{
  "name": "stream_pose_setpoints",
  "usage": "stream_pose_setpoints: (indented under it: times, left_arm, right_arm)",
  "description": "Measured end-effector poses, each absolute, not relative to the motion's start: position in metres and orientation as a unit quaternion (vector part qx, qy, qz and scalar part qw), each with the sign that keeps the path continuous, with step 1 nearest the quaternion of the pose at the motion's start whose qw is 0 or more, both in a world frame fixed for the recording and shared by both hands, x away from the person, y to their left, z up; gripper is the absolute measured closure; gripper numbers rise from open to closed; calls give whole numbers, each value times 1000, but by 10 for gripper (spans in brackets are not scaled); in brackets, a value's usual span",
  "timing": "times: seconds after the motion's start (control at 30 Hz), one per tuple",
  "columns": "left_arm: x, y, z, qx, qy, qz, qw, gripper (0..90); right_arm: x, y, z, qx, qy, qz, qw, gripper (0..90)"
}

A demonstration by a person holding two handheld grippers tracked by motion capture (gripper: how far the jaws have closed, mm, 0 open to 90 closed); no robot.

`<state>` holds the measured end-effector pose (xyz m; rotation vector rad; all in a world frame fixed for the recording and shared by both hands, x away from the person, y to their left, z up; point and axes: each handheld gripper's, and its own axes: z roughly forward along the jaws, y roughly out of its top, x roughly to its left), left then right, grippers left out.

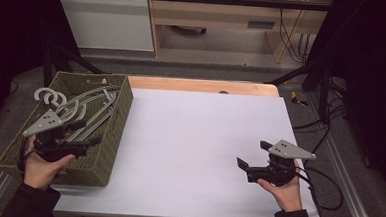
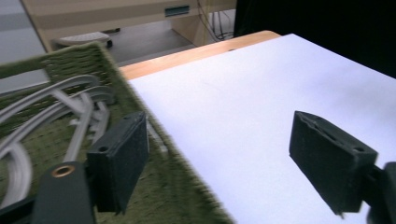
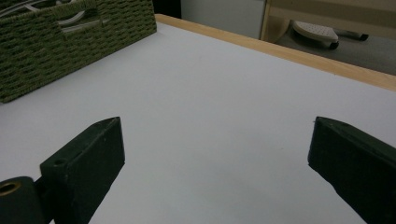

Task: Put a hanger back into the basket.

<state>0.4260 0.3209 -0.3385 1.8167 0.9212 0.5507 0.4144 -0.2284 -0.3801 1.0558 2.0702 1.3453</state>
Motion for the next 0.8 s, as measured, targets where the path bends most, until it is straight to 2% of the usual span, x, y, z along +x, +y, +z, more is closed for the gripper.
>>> stream_pose_setpoints:
  times: [0.2, 0.53, 0.8]
  left_arm:
    - [414, 295, -350, 758, 355, 219, 502, 125]
    - [408, 280, -371, 759, 347, 206, 511, 112]
    - [406, 276, -384, 760, 349, 218, 503, 109]
  right_arm:
    - [413, -230, -380, 382, 745, 495, 233, 40]
    - [413, -238, -387, 397, 734, 502, 228, 43]
    - [410, -241, -385, 395, 731, 504, 236, 43]
